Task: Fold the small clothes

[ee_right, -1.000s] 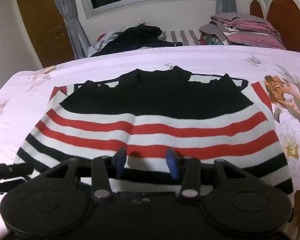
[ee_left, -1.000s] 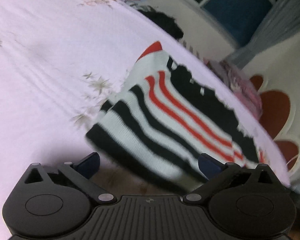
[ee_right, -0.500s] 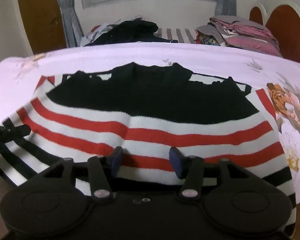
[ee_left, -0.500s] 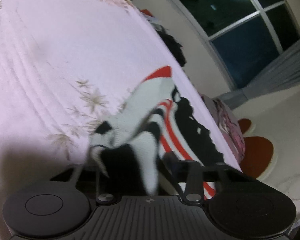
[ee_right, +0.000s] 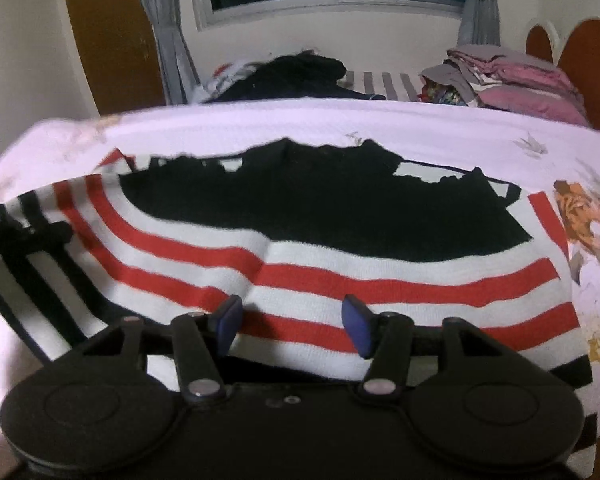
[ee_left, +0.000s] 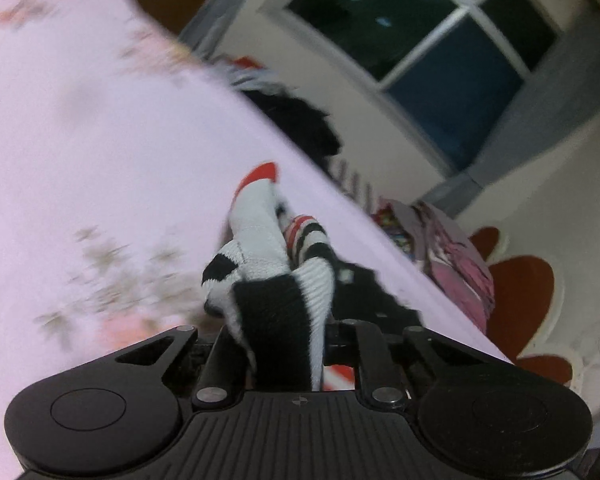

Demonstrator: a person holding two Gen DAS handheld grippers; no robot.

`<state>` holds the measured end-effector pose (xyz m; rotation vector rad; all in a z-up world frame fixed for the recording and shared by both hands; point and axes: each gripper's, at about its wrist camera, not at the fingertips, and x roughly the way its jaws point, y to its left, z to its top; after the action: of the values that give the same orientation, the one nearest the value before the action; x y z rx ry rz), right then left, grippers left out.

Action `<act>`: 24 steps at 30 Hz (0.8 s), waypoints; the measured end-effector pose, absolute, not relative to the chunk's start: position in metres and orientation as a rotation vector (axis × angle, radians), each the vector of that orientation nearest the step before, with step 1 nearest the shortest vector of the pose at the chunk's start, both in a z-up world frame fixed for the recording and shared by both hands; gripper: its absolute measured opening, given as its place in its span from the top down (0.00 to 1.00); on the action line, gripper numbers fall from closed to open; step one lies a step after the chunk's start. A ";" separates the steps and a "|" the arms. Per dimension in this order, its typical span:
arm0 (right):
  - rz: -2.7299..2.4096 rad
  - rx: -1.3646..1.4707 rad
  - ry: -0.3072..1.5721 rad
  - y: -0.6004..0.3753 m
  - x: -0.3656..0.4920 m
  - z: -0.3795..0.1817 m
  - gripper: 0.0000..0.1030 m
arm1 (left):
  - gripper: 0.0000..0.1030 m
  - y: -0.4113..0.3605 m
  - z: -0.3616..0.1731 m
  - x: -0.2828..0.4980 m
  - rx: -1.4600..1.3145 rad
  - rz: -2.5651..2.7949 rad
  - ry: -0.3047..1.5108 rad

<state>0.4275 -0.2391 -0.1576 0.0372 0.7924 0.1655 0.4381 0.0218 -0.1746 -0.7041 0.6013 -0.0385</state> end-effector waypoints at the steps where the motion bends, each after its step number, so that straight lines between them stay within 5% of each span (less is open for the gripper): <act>1: 0.166 0.050 0.789 -0.245 0.426 -0.155 0.48 | 0.85 0.011 -0.166 0.441 -0.686 -0.055 0.593; 10: 0.109 0.160 0.714 -0.331 0.395 -0.121 0.48 | 0.85 -0.101 -0.117 0.442 -0.433 -0.306 0.540; 18: -0.008 0.220 0.718 -0.404 0.368 -0.115 0.48 | 0.83 -0.197 -0.149 0.427 -0.123 -0.435 0.661; 20: 0.001 0.253 0.709 -0.412 0.365 -0.112 0.48 | 0.73 -0.198 -0.147 0.419 -0.096 -0.438 0.651; 24: 0.076 0.348 0.699 -0.416 0.374 -0.104 0.45 | 0.34 -0.195 -0.129 0.402 -0.060 -0.507 0.651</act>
<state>0.3738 -0.4162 -0.1042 0.3483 0.6990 0.0756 0.4021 -0.1948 -0.1292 -0.0605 0.6514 -0.5066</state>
